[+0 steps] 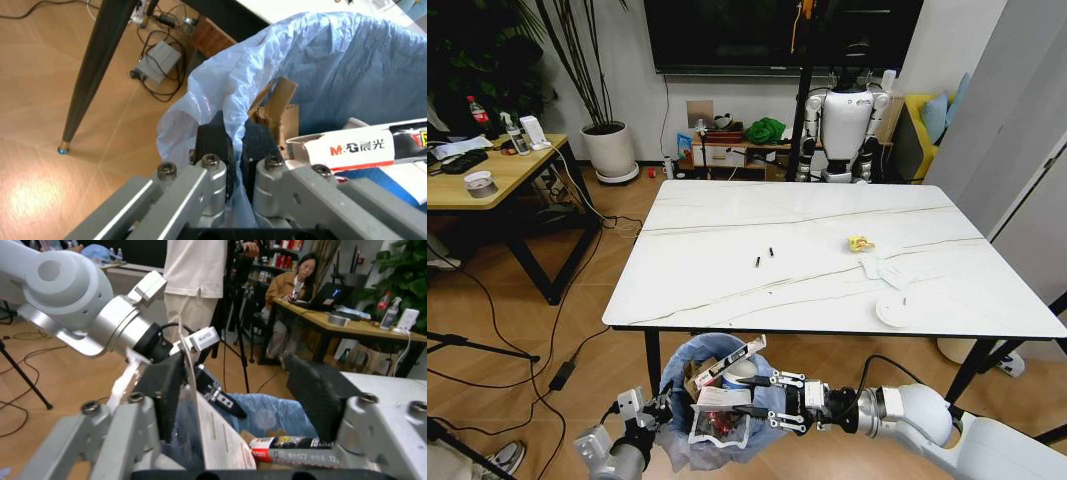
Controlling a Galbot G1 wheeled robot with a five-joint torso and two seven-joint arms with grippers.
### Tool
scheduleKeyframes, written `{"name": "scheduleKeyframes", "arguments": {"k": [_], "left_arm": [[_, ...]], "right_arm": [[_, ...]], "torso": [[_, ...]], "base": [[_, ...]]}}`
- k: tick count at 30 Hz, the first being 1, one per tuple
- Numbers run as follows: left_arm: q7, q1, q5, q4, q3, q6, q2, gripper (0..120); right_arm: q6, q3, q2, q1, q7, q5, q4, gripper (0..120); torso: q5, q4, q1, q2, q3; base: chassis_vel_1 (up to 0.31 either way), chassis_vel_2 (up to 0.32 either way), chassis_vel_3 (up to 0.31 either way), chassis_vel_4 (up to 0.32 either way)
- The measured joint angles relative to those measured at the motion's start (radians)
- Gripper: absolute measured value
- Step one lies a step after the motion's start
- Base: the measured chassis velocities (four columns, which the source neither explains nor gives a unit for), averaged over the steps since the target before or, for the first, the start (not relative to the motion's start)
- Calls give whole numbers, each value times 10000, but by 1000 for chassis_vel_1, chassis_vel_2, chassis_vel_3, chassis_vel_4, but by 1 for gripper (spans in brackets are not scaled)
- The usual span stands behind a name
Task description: Pick up the trash bin and place the trash from the table into it.
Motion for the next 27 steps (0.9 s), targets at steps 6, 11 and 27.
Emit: {"name": "scheduleKeyframes", "arguments": {"k": [6,11,27], "left_arm": [[-130,48,-106,-17,29,52,-26,0],[-306,35,-290,-66,-15,125,-23,0],[-552,-58,-338,-24,25,285,-59,0]], "right_arm": [[-2,-13,108,-51,4,-58,-50,77],[55,-11,112,-85,-6,-122,-108,94],[308,670,-24,-647,-236,-256,-272,100]], "torso": [[1,0,0,0,0],[0,1,0,0,0],[0,0,0,0,0]], "base": [[0,0,0,0],[0,0,0,0],[0,0,0,0]]}}
